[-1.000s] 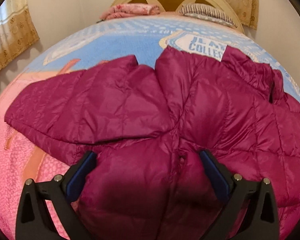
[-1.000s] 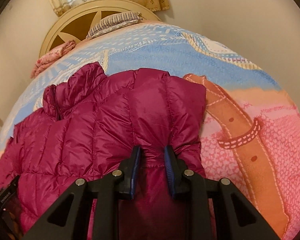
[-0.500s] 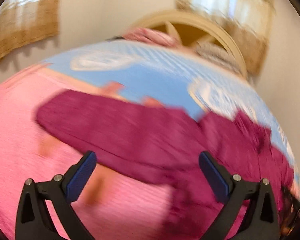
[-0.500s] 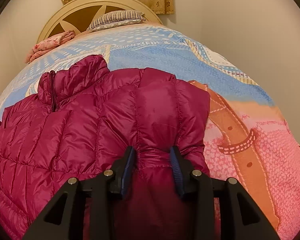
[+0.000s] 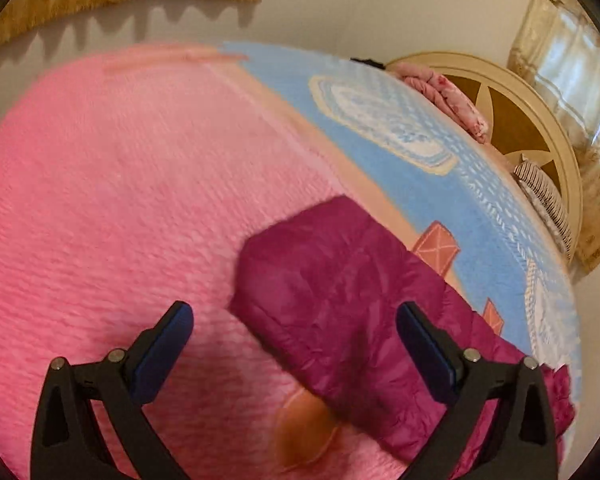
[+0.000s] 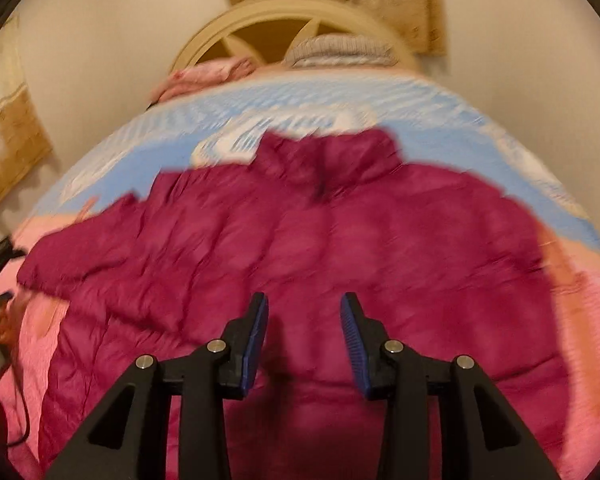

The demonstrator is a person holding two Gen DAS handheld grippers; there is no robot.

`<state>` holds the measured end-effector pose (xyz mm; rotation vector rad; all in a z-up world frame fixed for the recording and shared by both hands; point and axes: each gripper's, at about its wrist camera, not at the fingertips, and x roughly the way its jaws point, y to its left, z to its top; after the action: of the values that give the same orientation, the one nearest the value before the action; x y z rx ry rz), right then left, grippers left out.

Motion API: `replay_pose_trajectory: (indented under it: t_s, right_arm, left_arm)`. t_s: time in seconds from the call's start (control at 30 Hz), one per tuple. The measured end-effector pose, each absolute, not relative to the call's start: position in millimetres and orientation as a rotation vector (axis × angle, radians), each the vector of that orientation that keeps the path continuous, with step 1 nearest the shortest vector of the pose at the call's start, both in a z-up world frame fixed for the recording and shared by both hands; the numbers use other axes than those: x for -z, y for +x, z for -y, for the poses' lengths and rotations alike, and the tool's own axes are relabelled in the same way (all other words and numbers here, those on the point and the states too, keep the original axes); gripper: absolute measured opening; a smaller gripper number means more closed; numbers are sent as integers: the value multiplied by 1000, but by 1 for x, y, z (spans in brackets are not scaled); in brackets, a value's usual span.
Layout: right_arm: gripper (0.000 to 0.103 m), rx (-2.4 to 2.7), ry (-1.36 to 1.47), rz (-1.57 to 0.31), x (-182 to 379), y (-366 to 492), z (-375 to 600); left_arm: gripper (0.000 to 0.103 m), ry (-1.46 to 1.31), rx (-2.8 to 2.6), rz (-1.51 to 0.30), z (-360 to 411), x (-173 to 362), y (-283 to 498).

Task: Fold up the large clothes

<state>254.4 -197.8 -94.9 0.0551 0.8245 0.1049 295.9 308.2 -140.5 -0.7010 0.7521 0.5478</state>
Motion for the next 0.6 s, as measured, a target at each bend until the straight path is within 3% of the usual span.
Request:
replay_pose_trajectory:
  t_s: [0.07,0.13,0.23,0.3,0.43,0.6]
  right_arm:
    - [39,-93,25,-858,113,255,188]
    - [40,-98,21,-870,126,256,188]
    - [43,-120,63,-867,128,254,193]
    - [44,-125,71,-862,128,251,194]
    - [48,-142,83,-860,128,253,194]
    - [50,-149,84,-858,128,256,195]
  left_arm:
    - [99,-707,-553,-743,-308,145,300]
    - [88,-677,-538,-726,-303,144,302]
    - [59,-650,-539,-713,-298,144,305]
    - [17,-671,-501,-705,-298,147,306]
    - [11,-649,-474,-709,-295,148,316]
    - [10,-595,-396,-618,-277,108,318]
